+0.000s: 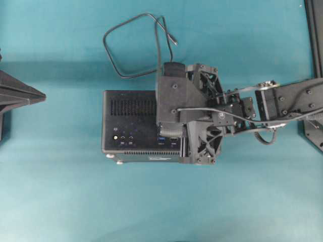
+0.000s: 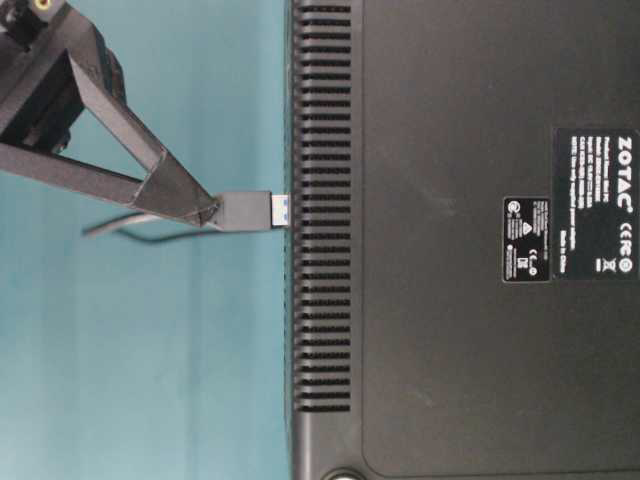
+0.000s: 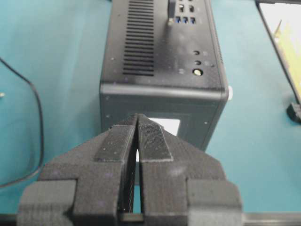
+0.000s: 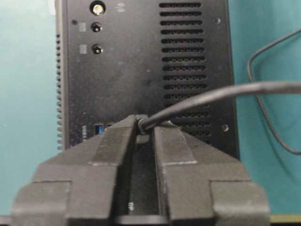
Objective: Insert the USB into the PC box with both arms.
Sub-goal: 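Push the held USB plug with the right gripper into the side port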
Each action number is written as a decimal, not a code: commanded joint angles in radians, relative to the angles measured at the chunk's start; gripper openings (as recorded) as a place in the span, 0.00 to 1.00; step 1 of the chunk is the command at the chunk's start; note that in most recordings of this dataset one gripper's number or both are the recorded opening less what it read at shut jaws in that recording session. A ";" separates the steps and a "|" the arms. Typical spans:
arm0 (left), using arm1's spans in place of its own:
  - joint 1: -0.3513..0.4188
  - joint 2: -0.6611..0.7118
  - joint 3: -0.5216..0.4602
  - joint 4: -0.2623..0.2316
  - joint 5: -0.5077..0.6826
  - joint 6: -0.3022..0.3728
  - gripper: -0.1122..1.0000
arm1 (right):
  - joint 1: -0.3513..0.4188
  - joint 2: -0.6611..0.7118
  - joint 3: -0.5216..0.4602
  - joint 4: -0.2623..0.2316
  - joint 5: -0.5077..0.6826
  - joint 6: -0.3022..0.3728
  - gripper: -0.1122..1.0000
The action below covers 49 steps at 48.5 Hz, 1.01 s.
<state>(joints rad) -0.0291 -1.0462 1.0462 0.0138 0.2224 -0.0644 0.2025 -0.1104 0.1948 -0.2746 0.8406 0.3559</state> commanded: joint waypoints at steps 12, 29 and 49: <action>0.003 0.003 -0.012 0.003 -0.009 -0.002 0.10 | -0.003 -0.020 -0.012 0.006 0.002 0.014 0.17; 0.003 0.003 -0.009 0.002 -0.009 -0.003 0.10 | 0.009 -0.005 -0.015 0.052 0.006 0.012 0.17; 0.002 0.002 -0.011 0.002 -0.009 -0.006 0.10 | -0.037 -0.003 0.018 0.035 0.003 0.011 0.17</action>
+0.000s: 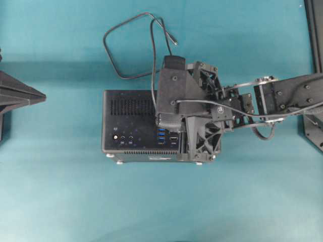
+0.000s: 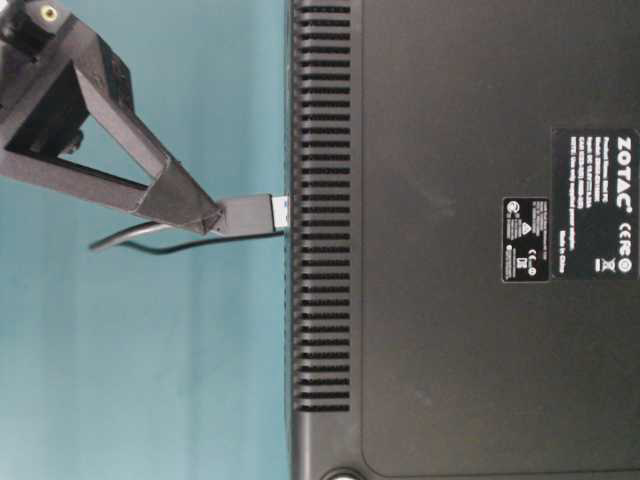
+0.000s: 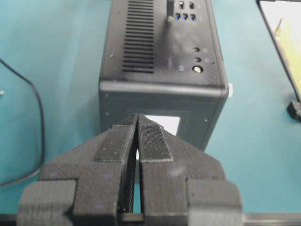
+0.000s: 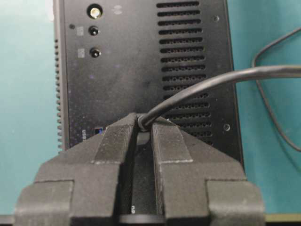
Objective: Insert the USB into the PC box with both arms.
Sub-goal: 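Push the held USB plug with the right gripper into the side port, then press the USB plug further in until seated against the box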
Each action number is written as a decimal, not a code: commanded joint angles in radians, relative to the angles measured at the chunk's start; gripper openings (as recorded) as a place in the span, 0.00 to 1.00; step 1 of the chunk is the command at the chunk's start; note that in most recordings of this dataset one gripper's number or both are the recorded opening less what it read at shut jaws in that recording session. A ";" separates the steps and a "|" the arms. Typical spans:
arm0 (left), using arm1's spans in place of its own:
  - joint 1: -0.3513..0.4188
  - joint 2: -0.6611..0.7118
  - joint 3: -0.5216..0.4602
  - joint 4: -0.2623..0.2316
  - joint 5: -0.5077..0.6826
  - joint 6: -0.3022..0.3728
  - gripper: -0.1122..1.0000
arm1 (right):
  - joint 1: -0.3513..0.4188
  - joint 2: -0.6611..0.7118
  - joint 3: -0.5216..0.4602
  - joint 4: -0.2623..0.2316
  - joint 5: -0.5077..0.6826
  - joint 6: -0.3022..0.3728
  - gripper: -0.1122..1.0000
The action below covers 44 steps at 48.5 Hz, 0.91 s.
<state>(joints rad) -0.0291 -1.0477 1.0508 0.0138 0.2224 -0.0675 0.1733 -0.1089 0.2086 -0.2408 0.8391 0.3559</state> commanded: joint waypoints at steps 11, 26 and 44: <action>0.002 0.003 -0.012 0.003 -0.008 -0.011 0.10 | 0.037 0.009 0.006 0.048 0.002 0.017 0.17; 0.002 0.003 -0.012 0.002 -0.009 -0.012 0.10 | 0.018 0.021 0.009 0.051 0.005 0.011 0.16; 0.003 0.003 -0.015 0.003 -0.008 -0.012 0.10 | -0.009 0.017 0.026 0.029 0.015 0.012 0.16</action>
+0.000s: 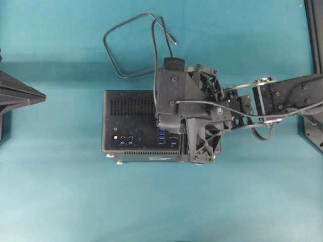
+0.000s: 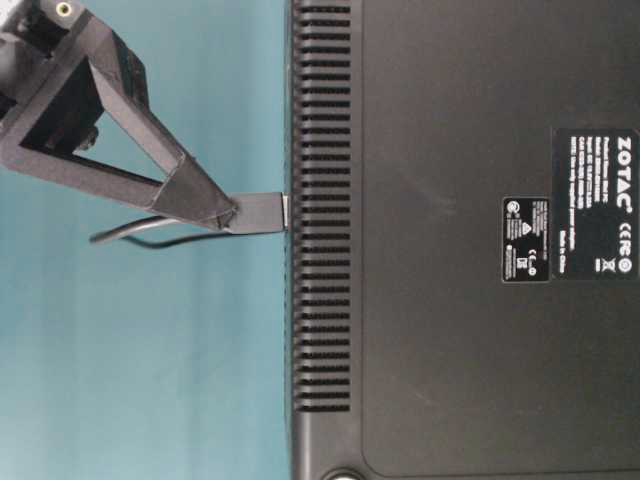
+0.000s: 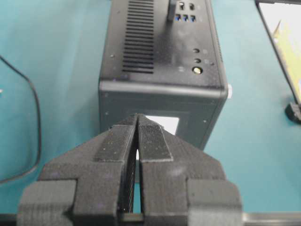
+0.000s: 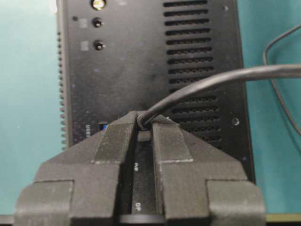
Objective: Insert the USB into the PC box with both arms.
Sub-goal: 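Press the USB plug further in until seated against the box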
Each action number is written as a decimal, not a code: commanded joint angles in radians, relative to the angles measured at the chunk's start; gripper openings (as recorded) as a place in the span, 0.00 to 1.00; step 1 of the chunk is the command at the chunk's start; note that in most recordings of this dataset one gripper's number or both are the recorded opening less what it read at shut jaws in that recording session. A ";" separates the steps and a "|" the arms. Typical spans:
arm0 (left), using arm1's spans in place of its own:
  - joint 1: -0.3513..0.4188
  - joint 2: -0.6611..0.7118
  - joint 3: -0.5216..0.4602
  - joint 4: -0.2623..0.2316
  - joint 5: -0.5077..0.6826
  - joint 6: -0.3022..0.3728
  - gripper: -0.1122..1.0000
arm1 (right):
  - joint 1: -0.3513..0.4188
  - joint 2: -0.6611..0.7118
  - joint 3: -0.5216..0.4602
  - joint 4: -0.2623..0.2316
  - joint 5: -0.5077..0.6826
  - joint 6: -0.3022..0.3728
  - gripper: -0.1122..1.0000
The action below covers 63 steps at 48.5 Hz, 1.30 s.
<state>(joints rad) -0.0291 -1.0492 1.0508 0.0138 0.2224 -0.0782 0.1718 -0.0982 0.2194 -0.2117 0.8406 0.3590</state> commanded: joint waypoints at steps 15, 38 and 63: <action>0.003 0.005 -0.012 0.003 -0.008 -0.002 0.10 | 0.046 0.008 0.008 0.049 0.017 0.014 0.16; 0.002 -0.002 -0.012 0.002 -0.009 -0.002 0.10 | -0.017 0.009 0.014 -0.006 0.037 0.008 0.16; 0.003 -0.002 -0.009 0.003 -0.009 -0.002 0.10 | 0.034 0.018 0.006 0.018 0.029 0.008 0.16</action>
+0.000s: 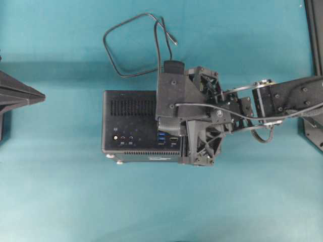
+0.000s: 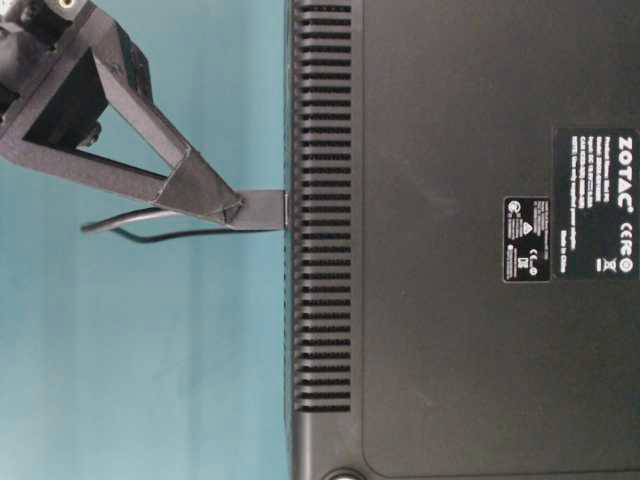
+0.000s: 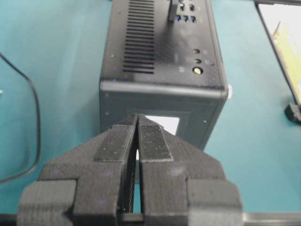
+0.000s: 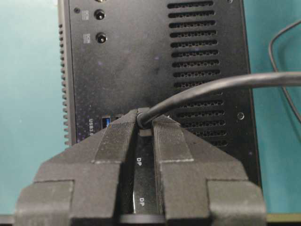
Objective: Insert the USB into the PC box with both arms.
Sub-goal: 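Press the USB plug further in until seated against the box, then open the right gripper and retract it away from the box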
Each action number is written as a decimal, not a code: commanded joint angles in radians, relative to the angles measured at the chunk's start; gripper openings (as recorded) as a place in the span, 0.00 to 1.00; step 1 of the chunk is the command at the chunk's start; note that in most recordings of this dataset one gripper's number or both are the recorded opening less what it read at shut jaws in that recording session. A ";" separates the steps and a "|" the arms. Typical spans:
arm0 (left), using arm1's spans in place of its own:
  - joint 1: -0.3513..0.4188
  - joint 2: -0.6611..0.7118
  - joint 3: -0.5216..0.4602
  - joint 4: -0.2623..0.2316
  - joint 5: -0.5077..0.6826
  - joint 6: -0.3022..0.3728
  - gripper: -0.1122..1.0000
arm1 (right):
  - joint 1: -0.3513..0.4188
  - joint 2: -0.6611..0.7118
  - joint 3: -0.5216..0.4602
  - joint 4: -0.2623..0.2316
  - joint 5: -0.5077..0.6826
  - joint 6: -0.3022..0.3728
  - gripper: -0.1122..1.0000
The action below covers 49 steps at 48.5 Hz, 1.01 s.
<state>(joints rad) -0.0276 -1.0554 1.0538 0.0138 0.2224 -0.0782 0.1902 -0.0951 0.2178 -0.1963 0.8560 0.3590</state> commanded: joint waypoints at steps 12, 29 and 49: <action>0.000 0.005 -0.015 0.003 -0.009 -0.002 0.10 | -0.002 0.012 -0.011 -0.032 0.012 0.006 0.18; 0.000 0.003 -0.015 0.003 -0.009 -0.002 0.10 | -0.009 0.005 -0.032 -0.064 0.017 0.003 0.41; 0.000 0.000 -0.014 0.003 -0.009 -0.002 0.10 | -0.009 -0.035 -0.038 -0.089 0.103 0.006 0.67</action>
<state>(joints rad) -0.0291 -1.0584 1.0538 0.0138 0.2224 -0.0798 0.1825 -0.0890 0.2010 -0.2807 0.9526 0.3590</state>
